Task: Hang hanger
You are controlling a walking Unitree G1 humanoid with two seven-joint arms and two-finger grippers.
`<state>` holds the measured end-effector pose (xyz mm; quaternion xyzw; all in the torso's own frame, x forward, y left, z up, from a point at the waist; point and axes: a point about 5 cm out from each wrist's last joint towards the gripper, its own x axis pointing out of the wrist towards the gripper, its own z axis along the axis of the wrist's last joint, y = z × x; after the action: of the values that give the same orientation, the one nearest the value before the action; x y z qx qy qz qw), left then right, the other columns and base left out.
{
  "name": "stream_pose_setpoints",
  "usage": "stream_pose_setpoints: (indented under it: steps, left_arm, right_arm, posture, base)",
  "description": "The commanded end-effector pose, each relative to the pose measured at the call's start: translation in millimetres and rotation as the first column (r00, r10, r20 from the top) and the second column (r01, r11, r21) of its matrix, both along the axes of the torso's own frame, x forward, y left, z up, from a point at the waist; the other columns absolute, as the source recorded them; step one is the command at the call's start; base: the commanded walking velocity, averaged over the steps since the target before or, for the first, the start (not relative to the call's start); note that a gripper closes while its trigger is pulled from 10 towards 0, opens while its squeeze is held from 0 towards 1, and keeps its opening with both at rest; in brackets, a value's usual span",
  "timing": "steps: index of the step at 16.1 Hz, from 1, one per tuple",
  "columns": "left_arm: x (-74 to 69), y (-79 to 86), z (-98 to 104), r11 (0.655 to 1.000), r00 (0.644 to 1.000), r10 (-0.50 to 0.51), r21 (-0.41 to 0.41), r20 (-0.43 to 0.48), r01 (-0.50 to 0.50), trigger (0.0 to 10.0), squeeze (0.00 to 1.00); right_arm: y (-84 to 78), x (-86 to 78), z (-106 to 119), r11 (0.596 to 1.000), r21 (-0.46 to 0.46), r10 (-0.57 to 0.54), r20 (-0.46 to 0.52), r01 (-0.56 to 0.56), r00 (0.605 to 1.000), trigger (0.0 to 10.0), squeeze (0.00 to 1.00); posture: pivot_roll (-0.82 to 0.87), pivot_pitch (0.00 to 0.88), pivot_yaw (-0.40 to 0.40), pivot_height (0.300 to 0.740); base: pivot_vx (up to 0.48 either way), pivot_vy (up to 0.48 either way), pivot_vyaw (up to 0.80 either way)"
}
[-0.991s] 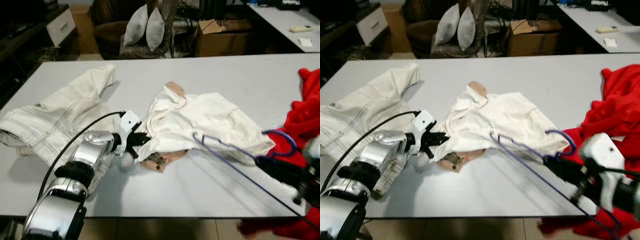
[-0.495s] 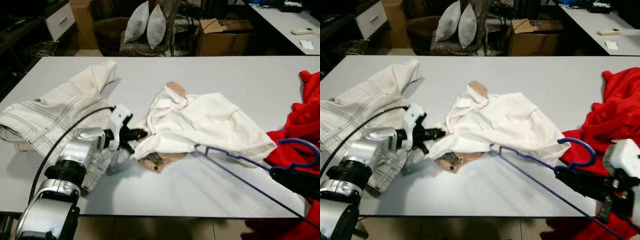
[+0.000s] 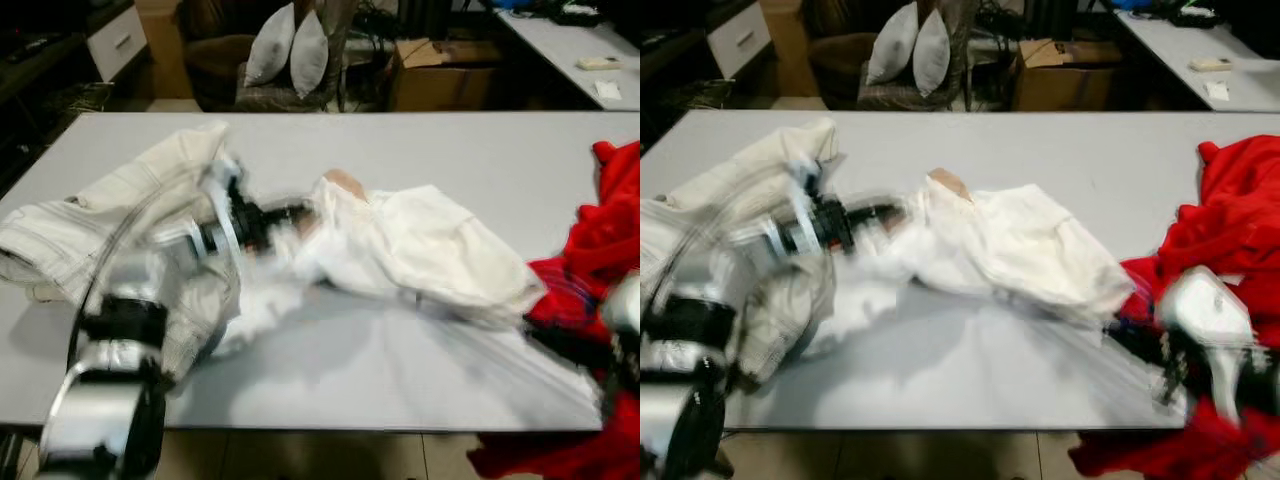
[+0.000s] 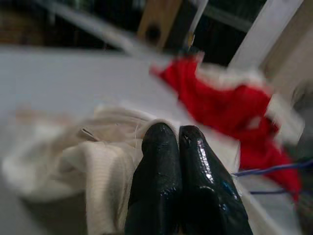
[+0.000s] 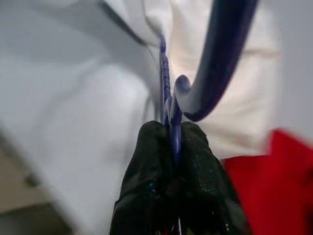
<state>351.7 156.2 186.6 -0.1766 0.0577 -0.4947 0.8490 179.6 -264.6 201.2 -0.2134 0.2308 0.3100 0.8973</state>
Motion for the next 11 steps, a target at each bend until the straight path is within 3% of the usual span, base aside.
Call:
stream_pose_setpoints:
  steps: [1, 3, 5, 6, 7, 8, 10, 11]
  left_arm:
    - [1.8, 3.7, 20, 0.997, 0.999, 0.013, -0.073, 0.041, -0.01, 0.0, 0.0]
    - [1.0, 12.9, 34, 0.995, 0.997, 0.031, -0.1, 0.074, -0.024, 0.0, 0.0]
    - [-2.7, 20.6, 31, 0.999, 0.996, 0.034, -0.028, 0.086, -0.031, 0.0, 0.0]
    - [-10.1, 22.8, 32, 1.0, 0.995, 0.022, -0.004, 0.1, -0.021, 0.0, 0.0]
    - [-12.1, 22.4, 33, 1.0, 0.994, 0.018, -0.005, 0.103, -0.018, 0.0, 0.0]
    - [-20.1, 12.8, 46, 0.998, 0.99, -0.011, -0.057, 0.144, 0.019, 0.0, 0.0]
    - [-28.3, 1.4, 52, 0.994, 0.985, -0.068, -0.073, 0.161, 0.081, 0.0, 0.0]
    - [-31.5, -4.7, 46, 0.994, 0.985, -0.094, -0.037, 0.143, 0.1, 0.0, 0.0]
  right_arm:
    - [-1.0, 9.1, -3, 0.999, -0.032, -0.028, 0.053, 0.03, 0.998, 10.0, 0.0]
    - [-4.3, 43.7, 5, 0.987, -0.041, -0.143, 0.259, 0.158, 0.955, 10.0, 0.0]
    - [-3.1, 68.8, 22, 0.969, 0.073, -0.247, 0.403, 0.238, 0.881, 10.0, 0.0]
    - [1.0, 87.2, 35, 0.957, 0.151, -0.289, 0.498, 0.247, 0.818, 10.0, 0.0]
    - [2.2, 90.4, 36, 0.956, 0.158, -0.292, 0.512, 0.245, 0.808, 10.0, 0.0]
    - [12.7, 99.4, 40, 0.954, 0.217, -0.293, 0.537, 0.206, 0.791, 10.0, 0.0]
    - [19.9, 102.4, 40, 0.95, 0.258, -0.293, 0.539, 0.176, 0.79, 10.0, 0.0]
    - [21.6, 99.6, 36, 0.955, 0.246, -0.276, 0.534, 0.166, 0.799, 10.0, 0.0]
  posture:
    - [-0.02, 0.0, 0.04, 0.74]
    - [-0.02, 0.0, 0.04, 0.74]
    - [-0.01, 0.0, 0.035, 0.74]
    - [0.0, 0.0, 0.026, 0.74]
    - [0.0, 0.0, 0.026, 0.74]
    - [0.0, 0.0, 0.018, 0.74]
    - [0.0, 0.0, 0.02, 0.74]
    - [0.0, 0.0, 0.02, 0.74]
  base:
    - [0.0, 0.0, 0.0]
    - [0.0, 0.0, 0.0]
    - [0.0, 0.0, 0.0]
    - [0.0, 0.0, 0.0]
    - [0.0, 0.0, 0.0]
    - [0.0, 0.0, 0.0]
    - [0.0, 0.0, 0.0]
    - [0.0, 0.0, 0.0]
